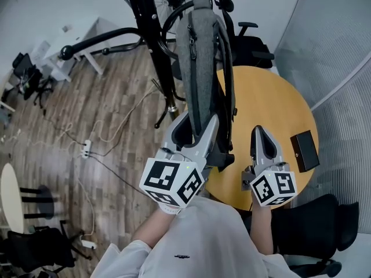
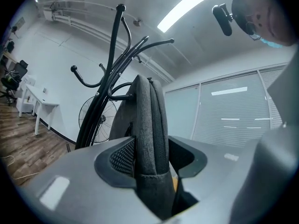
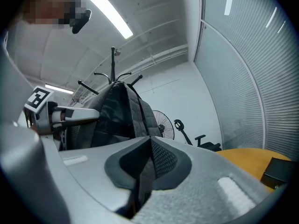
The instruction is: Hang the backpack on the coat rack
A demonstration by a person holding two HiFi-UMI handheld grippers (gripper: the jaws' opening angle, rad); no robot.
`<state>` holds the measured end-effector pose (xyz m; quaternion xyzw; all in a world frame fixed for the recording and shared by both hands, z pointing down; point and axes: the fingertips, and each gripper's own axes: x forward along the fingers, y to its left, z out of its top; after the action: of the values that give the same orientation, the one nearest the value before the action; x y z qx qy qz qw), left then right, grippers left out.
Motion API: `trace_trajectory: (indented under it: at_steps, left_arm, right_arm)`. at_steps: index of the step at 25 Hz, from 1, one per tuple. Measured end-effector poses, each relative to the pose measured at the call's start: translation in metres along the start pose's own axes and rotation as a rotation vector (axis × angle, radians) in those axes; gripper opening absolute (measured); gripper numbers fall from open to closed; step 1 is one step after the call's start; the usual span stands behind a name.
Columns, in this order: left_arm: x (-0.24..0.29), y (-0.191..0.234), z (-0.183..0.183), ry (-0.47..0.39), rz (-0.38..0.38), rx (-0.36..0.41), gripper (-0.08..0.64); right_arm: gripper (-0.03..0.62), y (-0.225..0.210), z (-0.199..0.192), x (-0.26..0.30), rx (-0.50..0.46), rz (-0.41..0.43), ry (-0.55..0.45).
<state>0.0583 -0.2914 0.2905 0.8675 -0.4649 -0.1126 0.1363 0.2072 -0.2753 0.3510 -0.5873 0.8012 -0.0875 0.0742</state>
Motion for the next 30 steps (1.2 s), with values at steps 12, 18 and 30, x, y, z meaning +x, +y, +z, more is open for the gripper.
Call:
trace_trajectory:
  at_steps: [12, 18, 30]
  left_arm:
    - [-0.036, 0.022, -0.005, 0.027, 0.027, 0.005, 0.17]
    - [-0.047, 0.059, -0.019, 0.069, 0.111, 0.025, 0.133]
    - [-0.061, 0.096, -0.046, 0.131, 0.214, 0.14, 0.017]
  right_arm:
    - [-0.008, 0.004, 0.002, -0.004, -0.03, 0.014, 0.007]
    - [-0.008, -0.006, 0.004, -0.014, -0.096, -0.008, 0.015]
    - [-0.008, -0.03, -0.014, -0.036, -0.26, -0.055, 0.088]
